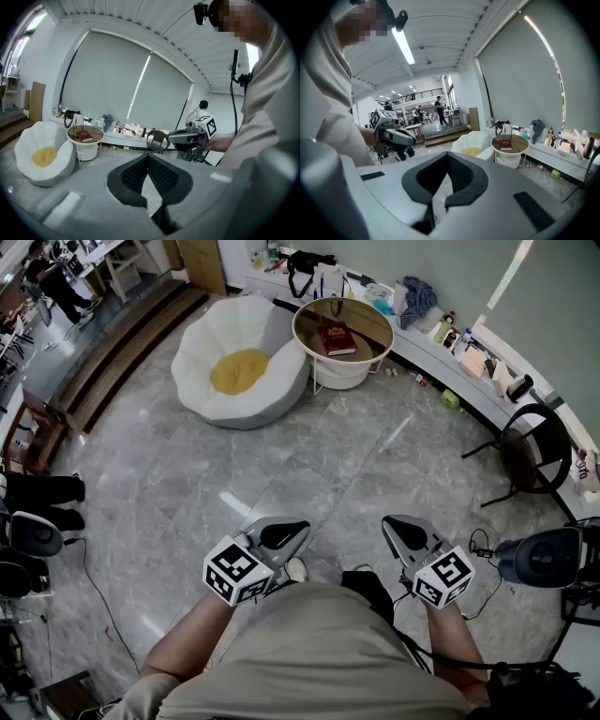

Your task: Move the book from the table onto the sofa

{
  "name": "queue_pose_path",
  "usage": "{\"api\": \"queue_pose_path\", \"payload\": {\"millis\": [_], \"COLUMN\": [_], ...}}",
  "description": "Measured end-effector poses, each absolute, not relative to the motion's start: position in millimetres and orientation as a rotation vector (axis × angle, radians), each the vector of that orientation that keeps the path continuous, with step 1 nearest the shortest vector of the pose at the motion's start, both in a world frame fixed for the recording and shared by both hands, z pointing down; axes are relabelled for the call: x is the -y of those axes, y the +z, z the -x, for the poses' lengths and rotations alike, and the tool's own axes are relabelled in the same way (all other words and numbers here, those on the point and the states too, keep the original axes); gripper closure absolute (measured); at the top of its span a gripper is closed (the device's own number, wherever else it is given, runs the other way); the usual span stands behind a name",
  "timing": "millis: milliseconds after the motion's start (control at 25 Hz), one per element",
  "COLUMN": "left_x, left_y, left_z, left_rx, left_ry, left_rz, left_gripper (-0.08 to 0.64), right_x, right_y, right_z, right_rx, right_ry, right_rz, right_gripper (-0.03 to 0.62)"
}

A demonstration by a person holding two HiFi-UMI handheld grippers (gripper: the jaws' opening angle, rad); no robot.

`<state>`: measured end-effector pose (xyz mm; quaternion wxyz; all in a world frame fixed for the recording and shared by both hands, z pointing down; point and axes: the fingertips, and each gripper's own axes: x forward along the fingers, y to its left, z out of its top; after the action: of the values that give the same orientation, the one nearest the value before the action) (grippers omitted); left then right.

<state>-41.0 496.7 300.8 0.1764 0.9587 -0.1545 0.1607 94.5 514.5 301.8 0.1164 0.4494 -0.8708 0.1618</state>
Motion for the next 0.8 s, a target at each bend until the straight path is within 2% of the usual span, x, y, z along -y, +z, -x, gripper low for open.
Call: {"api": "queue_pose_path", "payload": {"millis": [320,800], "left_x": [-475,-351], "left_y": [323,332], "left_z": [87,25], "left_rx": [0.484,0.649], "left_ry": [0.478,0.499], "left_rz": [-2.664,-2.631], "left_gripper": [0.552,0.551], "right_x": [-496,-360], "right_y": [311,331], "right_z": [-57,-129], "right_rx": [2.524,2.569], "right_ry": [0.512,0.534], "right_rz": [-1.268,-1.187], "right_gripper": [0.581,0.578]}}
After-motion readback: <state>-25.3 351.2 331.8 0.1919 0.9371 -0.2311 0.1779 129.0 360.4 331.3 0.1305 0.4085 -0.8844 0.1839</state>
